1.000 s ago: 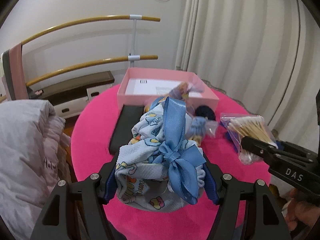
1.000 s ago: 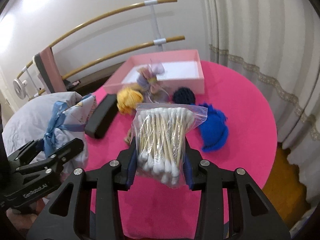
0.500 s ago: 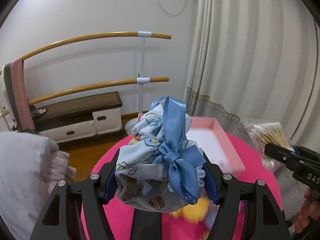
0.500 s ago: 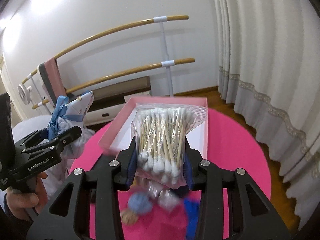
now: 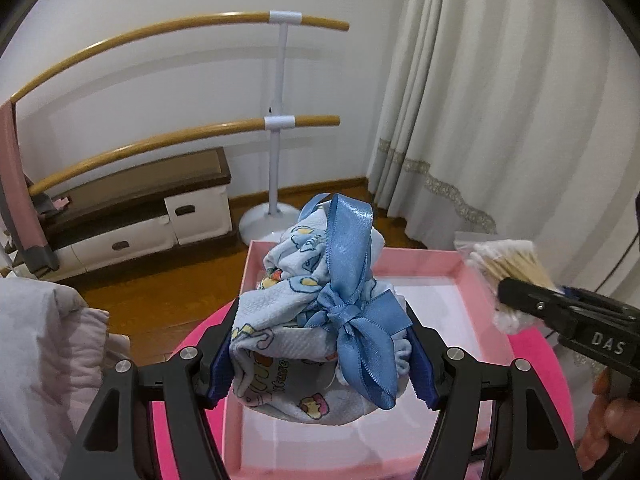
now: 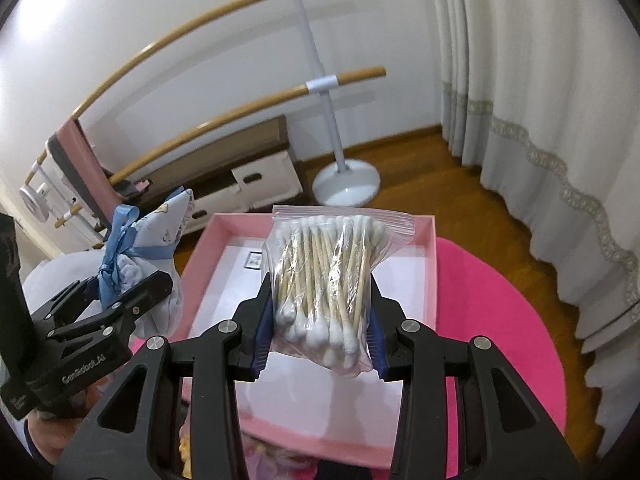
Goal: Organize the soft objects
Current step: 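Carry the cloth bundle and swab bag over the pink box with both grippers, then open both grippers to drop the bundle and swab bag into the box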
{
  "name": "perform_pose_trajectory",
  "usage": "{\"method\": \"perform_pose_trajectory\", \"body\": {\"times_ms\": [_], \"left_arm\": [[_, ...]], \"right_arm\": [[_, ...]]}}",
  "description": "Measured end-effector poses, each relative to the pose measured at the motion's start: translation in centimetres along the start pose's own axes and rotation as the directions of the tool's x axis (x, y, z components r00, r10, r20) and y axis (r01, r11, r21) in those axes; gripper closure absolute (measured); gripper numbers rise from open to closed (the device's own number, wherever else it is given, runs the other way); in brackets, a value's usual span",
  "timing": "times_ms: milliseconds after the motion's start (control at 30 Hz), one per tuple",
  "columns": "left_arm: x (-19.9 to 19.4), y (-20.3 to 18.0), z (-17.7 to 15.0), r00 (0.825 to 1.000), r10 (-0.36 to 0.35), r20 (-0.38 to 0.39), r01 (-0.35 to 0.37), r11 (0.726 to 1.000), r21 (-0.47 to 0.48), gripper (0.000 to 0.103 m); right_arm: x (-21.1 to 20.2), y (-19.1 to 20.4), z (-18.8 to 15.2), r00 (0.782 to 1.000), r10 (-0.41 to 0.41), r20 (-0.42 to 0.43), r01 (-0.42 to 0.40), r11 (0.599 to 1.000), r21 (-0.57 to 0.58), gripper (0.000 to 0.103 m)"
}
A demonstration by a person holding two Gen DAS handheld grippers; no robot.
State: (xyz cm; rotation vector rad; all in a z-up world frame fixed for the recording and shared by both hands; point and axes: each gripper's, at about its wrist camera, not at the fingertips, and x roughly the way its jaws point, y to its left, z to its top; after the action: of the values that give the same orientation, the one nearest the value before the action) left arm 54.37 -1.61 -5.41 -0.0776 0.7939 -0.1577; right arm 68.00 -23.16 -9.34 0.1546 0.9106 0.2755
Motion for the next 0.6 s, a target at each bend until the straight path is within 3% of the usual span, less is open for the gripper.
{"method": "perform_pose_trajectory", "body": {"times_ms": [267, 400, 467, 533, 600], "left_arm": [[8.4, 0.0, 4.5, 0.995, -0.016, -0.097, 0.016, 1.000, -0.001, 0.035], [11.9, -0.2, 6.7, 0.990, -0.006, -0.139, 0.007, 1.000, 0.007, 0.028], [13.3, -0.4, 7.8, 0.989, 0.005, -0.146, -0.004, 1.000, 0.007, 0.026], [13.5, -0.6, 8.4, 0.991, 0.008, -0.137, -0.007, 1.000, 0.007, 0.015], [13.0, -0.7, 8.8, 0.994, 0.016, -0.107, -0.015, 1.000, 0.008, 0.004]], "right_arm": [[5.9, -1.9, -0.1, 0.994, -0.013, -0.108, 0.018, 0.999, 0.045, 0.066], [7.6, -2.5, -0.2, 0.991, -0.017, -0.136, 0.025, 0.998, 0.062, 0.065], [8.0, -2.6, -0.2, 0.989, -0.017, -0.147, 0.027, 0.997, 0.066, 0.059], [7.9, -2.8, -0.3, 0.990, -0.013, -0.143, 0.024, 0.997, 0.075, 0.052], [7.3, -2.9, -0.4, 0.992, -0.010, -0.126, 0.021, 0.996, 0.083, 0.030]]}}
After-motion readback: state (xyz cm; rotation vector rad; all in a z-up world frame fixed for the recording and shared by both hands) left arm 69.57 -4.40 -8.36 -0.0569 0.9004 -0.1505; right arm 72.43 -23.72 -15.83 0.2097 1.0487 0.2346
